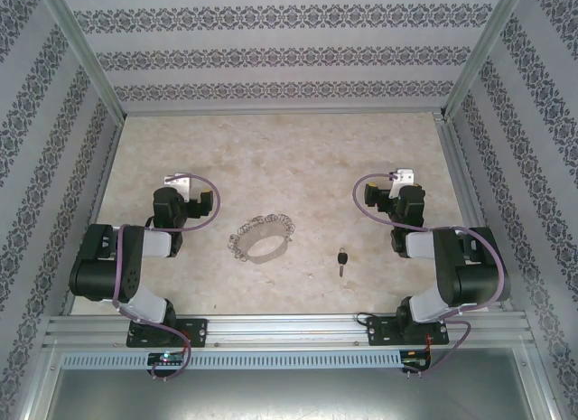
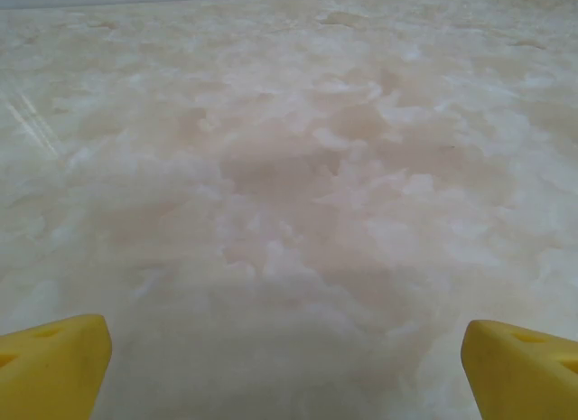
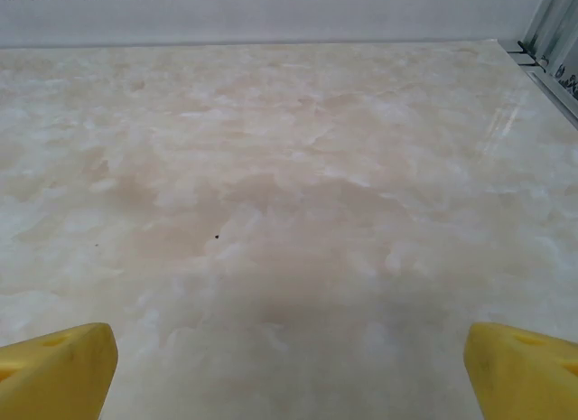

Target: Put the keys on the keyring

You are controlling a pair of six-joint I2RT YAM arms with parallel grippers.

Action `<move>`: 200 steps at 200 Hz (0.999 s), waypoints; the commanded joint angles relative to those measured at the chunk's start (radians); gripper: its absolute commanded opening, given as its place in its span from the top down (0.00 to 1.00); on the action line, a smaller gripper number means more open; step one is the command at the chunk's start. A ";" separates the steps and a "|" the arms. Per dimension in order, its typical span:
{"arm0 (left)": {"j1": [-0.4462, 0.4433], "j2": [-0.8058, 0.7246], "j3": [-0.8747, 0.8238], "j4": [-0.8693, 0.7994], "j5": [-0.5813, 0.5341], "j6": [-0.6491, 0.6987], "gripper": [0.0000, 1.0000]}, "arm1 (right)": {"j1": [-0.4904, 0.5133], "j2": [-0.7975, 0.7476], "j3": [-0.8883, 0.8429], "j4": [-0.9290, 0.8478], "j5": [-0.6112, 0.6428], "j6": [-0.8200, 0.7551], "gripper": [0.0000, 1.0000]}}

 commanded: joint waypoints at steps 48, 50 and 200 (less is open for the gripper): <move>0.012 0.002 0.010 0.024 0.015 -0.012 0.00 | 0.001 -0.004 0.011 0.036 0.016 -0.014 0.02; 0.012 0.003 0.010 0.024 0.015 -0.012 0.00 | 0.000 -0.006 0.011 0.037 0.016 -0.014 0.02; 0.011 0.004 0.016 0.013 0.013 -0.012 0.00 | -0.009 -0.002 0.014 0.033 0.001 -0.004 0.02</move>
